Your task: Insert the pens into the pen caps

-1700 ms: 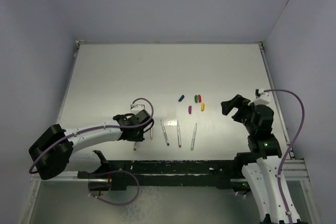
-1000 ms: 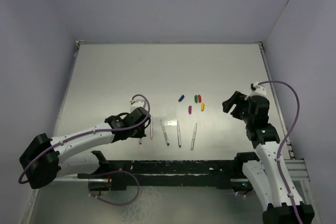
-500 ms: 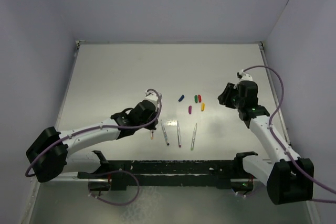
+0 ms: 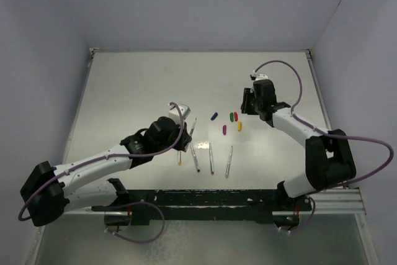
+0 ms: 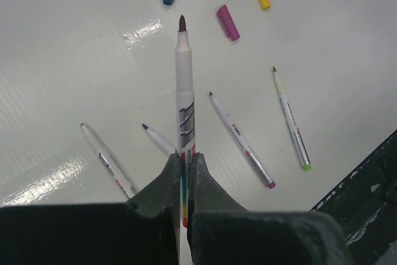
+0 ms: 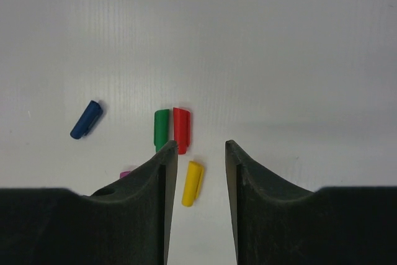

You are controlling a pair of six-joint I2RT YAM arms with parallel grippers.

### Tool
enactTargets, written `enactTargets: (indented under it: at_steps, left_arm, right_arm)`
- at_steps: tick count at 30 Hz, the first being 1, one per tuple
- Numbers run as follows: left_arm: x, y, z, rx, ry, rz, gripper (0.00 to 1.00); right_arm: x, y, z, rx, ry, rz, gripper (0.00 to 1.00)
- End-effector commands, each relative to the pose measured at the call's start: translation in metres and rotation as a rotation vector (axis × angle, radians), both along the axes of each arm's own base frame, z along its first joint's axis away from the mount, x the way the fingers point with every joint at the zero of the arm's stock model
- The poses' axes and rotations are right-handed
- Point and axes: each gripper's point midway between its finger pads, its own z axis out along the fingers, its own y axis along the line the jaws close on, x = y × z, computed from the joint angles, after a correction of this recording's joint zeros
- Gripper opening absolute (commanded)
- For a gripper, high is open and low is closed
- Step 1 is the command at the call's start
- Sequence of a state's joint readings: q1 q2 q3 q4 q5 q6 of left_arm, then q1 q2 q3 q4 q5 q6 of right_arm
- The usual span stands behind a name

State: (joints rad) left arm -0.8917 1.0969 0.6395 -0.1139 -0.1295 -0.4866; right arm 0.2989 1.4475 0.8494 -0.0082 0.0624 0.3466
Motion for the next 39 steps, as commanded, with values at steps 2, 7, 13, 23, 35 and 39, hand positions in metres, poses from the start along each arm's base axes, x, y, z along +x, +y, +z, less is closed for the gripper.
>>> enactTargets:
  at_steps: [2, 7, 13, 23, 35, 39]
  left_arm:
    - [-0.007, -0.012, 0.002, -0.052, 0.014, -0.050, 0.00]
    - [-0.010, -0.014, -0.006, -0.052, 0.044, -0.057, 0.00]
    - [-0.012, -0.012, -0.006, -0.072, 0.045, -0.048, 0.00]
    - [-0.014, -0.007, -0.014, -0.055, 0.063, -0.029, 0.00]
    - [-0.015, -0.004, -0.018, -0.045, 0.069, -0.023, 0.00]
    - [-0.014, -0.003, -0.019, -0.042, 0.068, -0.018, 0.00]
  right_arm:
    - [0.030, 0.010, 0.012, -0.077, -0.063, 0.024, 0.39]
    - [0.033, 0.019, -0.008, -0.113, -0.022, 0.043, 0.39]
    - [0.030, 0.022, -0.025, -0.145, 0.021, 0.045, 0.39]
    - [0.028, 0.024, -0.040, -0.159, 0.054, 0.051, 0.39]
    - [0.027, 0.028, -0.052, -0.167, 0.081, 0.061, 0.39]
    - [0.025, 0.029, -0.056, -0.165, 0.097, 0.055, 0.39]
